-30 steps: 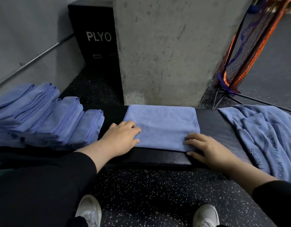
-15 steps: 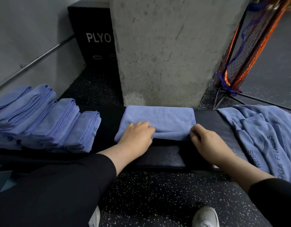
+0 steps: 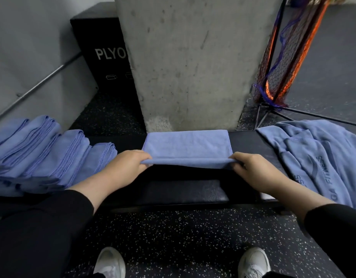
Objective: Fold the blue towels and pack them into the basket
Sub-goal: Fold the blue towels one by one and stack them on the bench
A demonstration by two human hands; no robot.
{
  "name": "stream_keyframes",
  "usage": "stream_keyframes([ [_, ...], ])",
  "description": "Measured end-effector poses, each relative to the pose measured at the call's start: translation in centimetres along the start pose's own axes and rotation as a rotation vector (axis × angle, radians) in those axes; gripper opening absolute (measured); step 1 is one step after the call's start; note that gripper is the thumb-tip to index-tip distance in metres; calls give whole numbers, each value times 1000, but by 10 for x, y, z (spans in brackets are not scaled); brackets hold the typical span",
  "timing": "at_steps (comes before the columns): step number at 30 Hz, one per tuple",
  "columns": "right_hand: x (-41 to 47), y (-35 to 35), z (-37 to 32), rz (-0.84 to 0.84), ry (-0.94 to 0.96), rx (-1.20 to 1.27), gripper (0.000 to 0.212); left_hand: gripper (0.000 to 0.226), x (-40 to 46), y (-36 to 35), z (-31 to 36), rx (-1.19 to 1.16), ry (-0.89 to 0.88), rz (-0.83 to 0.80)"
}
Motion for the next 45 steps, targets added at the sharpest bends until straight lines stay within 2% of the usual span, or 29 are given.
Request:
stream_keyframes([
  [3,-2,9,-6,-39,-58,17,11,24,-9,10,-4,-36,40,-91],
  [7,-13,22,-14,-154,-39,-65,12,25,-24,22,-1,-67,75,-138],
  [9,-18,29,-15,-223,-50,-94,23,26,-33,29,2,-96,68,-167],
  [13,-27,42,-18,-285,-86,26,34,27,-49,39,2,-186,73,-222],
  [17,-29,50,-27,-234,-113,267,39,30,-58,40,-7,-559,198,-295],
  [20,-19,46,-29,-116,-169,396,27,20,-53,39,-9,-666,222,-218],
  [24,7,31,-32,42,-220,313,25,19,-29,29,-12,-689,309,4],
  [26,21,22,-32,43,-259,224,29,17,-13,20,-13,-599,337,43],
  [29,39,10,-24,17,-327,98,26,16,10,8,-11,-335,363,80],
  [32,54,5,-15,62,-377,68,28,13,33,0,-12,-182,382,115],
  [39,75,-4,4,57,-410,-12,27,15,61,-13,-22,-91,447,172],
  [42,77,-6,8,127,-371,-162,25,26,61,-8,-14,-6,420,275],
  [45,77,-8,-3,224,-189,-153,27,21,59,-2,0,-8,240,336],
])
Point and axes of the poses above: each hand's wrist, its own x-axis towards the middle knuckle, its own y-axis out of the back of the hand, z = x × y, the point moved 1 cm from there along x, towards the middle knuckle, and after that the axes turned 1 degree about z, right-handed, at the moved point
